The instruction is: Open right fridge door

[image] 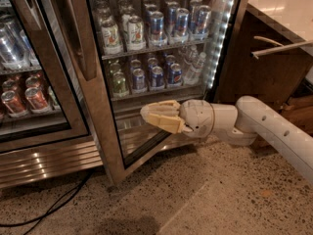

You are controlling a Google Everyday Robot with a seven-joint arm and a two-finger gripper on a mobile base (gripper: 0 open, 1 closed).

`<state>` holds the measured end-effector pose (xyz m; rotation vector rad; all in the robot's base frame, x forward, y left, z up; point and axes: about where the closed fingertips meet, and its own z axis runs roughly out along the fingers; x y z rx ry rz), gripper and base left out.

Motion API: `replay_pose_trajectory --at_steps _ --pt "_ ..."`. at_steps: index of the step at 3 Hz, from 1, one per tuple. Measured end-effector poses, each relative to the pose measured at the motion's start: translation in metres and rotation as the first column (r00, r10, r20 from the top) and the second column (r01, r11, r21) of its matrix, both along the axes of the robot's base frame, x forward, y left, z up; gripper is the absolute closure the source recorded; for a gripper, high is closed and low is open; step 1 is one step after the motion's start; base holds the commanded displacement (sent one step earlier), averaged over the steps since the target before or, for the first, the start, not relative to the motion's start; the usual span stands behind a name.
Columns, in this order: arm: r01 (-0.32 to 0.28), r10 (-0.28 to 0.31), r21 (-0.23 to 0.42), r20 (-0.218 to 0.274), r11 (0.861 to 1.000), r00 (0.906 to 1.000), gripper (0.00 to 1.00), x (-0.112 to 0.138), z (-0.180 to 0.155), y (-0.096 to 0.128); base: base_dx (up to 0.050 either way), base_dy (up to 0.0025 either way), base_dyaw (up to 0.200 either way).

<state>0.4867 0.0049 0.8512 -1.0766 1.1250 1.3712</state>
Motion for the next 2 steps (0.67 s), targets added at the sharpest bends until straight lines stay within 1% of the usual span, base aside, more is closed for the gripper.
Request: replay_pose_trajectory --at_steps 1,2 --pt "0.018 -0.019 0.029 0.048 0.999 0.9987 1.00 -0.050 0.025 0.013 0.000 0.00000 0.000" --pt "0.027 -0.031 0.025 0.155 0.999 0.9875 1.00 -0.122 0.083 0.023 0.000 0.00000 0.000"
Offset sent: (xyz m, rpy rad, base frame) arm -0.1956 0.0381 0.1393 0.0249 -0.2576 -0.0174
